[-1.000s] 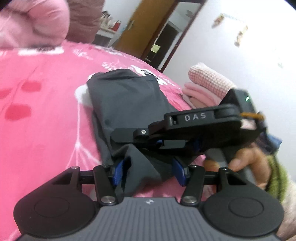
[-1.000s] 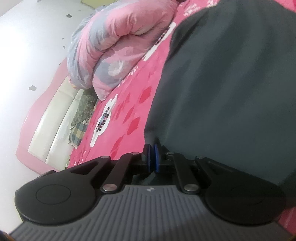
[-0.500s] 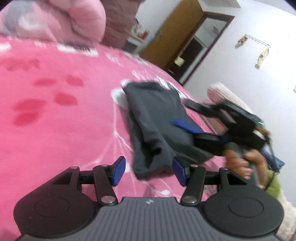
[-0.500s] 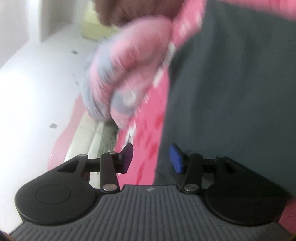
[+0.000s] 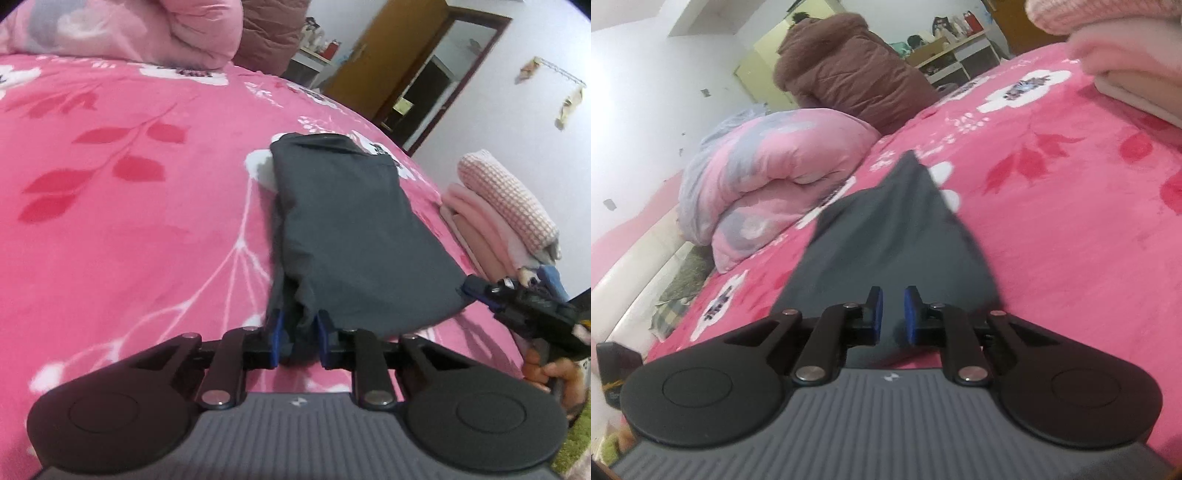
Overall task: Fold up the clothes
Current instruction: 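Pinch the bundle edge with the left tool while the right tool pinches it too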
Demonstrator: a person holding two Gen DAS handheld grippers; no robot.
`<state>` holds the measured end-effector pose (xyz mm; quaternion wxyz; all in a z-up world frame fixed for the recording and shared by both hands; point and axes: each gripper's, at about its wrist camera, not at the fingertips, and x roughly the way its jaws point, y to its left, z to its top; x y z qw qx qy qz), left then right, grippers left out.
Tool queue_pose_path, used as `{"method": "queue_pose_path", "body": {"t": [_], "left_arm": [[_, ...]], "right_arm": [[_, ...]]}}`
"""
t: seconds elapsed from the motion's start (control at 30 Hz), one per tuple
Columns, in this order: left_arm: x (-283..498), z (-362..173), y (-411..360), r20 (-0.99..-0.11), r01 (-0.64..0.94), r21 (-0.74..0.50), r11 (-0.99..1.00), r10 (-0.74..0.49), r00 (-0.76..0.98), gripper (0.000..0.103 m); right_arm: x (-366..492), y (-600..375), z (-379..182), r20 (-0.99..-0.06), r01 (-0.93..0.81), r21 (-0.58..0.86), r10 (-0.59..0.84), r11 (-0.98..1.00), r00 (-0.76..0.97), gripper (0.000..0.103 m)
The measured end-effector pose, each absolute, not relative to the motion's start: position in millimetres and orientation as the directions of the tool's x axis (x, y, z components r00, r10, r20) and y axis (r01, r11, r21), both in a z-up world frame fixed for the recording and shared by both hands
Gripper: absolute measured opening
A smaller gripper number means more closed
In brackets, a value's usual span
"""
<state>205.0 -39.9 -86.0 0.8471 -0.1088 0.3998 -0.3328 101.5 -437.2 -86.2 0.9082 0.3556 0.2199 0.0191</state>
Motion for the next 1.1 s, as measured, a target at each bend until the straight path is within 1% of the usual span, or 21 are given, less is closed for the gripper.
{"method": "queue_pose_path", "body": {"t": [0.03,0.1,0.13,0.17,0.2,0.23,0.27,0.33,0.4,0.43,0.5,0.57,0.63,0.67,0.7,0.77,0.83,0.93,1.0,1.07,1.1], "left_arm": [[204,-87,-40,-0.601,0.48,-0.445,0.756,-0.649,0.466,0.021],[202,-89,-40,-0.587,0.483,-0.439,0.758,-0.649,0.484,0.023],[201,-90,-40,-0.58,0.482,-0.44,0.758,-0.649,0.492,0.024],[200,-90,-37,-0.572,0.474,-0.449,0.757,-0.651,0.498,0.026],[198,-90,-34,-0.566,0.462,-0.463,0.757,-0.653,0.503,0.03],[197,-90,-30,-0.56,0.449,-0.476,0.756,-0.654,0.508,0.033],[195,-89,-27,-0.556,0.437,-0.487,0.756,-0.654,0.512,0.034],[192,-85,-21,-0.558,0.415,-0.5,0.76,-0.649,0.516,0.034],[187,-81,-16,-0.564,0.39,-0.515,0.763,-0.644,0.516,0.036],[185,-80,-13,-0.566,0.377,-0.533,0.757,-0.65,0.507,0.037],[179,-83,-7,-0.552,0.355,-0.587,0.727,-0.681,0.481,0.045],[177,-88,-6,-0.549,0.34,-0.607,0.718,-0.689,0.473,0.046],[183,-92,-8,-0.531,0.327,-0.639,0.697,-0.706,0.469,0.049],[186,-94,-9,-0.521,0.32,-0.654,0.686,-0.715,0.466,0.058],[189,-96,-10,-0.511,0.314,-0.669,0.674,-0.723,0.464,0.064],[197,-98,-14,-0.501,0.303,-0.687,0.661,-0.732,0.462,0.065],[202,-99,-19,-0.498,0.295,-0.69,0.662,-0.729,0.47,0.062],[206,-100,-30,-0.503,0.292,-0.678,0.675,-0.715,0.485,0.053],[206,-102,-36,-0.502,0.289,-0.673,0.681,-0.708,0.497,0.042],[207,-105,-39,-0.502,0.281,-0.674,0.683,-0.703,0.504,0.033],[207,-106,-41,-0.503,0.276,-0.676,0.683,-0.702,0.505,0.028]], "right_arm": [[102,-443,-91,-0.395,0.138,0.651,0.178,0.746,0.901,0.011],[102,-454,-101,-0.413,0.171,0.645,0.152,0.745,0.898,0.0],[102,-460,-106,-0.423,0.188,0.641,0.138,0.744,0.896,0.0],[97,-469,-110,-0.396,0.191,0.691,0.143,0.697,0.907,0.0],[90,-472,-108,-0.39,0.214,0.691,0.107,0.69,0.915,0.001],[83,-474,-105,-0.386,0.239,0.687,0.066,0.687,0.92,0.005],[76,-477,-102,-0.388,0.252,0.681,0.047,0.687,0.92,0.005],[67,-482,-101,-0.386,0.244,0.712,0.076,0.659,0.919,0.007],[63,-486,-102,-0.403,0.252,0.734,0.106,0.63,0.909,0.019],[62,-487,-102,-0.42,0.264,0.74,0.118,0.619,0.9,0.028],[62,-489,-103,-0.44,0.273,0.753,0.15,0.598,0.885,0.031],[68,-488,-102,-0.448,0.259,0.756,0.186,0.601,0.875,0.041],[74,-486,-101,-0.462,0.251,0.747,0.209,0.616,0.862,0.042],[78,-486,-101,-0.462,0.246,0.752,0.223,0.612,0.859,0.043],[83,-486,-102,-0.46,0.24,0.758,0.237,0.606,0.856,0.043],[92,-487,-103,-0.456,0.229,0.77,0.264,0.595,0.85,0.043],[101,-488,-107,-0.446,0.218,0.788,0.29,0.576,0.847,0.043],[112,-488,-108,-0.435,0.196,0.797,0.317,0.572,0.843,0.039],[117,-486,-108,-0.437,0.187,0.791,0.326,0.582,0.838,0.036],[121,-484,-109,-0.445,0.183,0.781,0.325,0.597,0.834,0.022],[122,-483,-110,-0.45,0.183,0.775,0.325,0.605,0.832,0.018]]}}
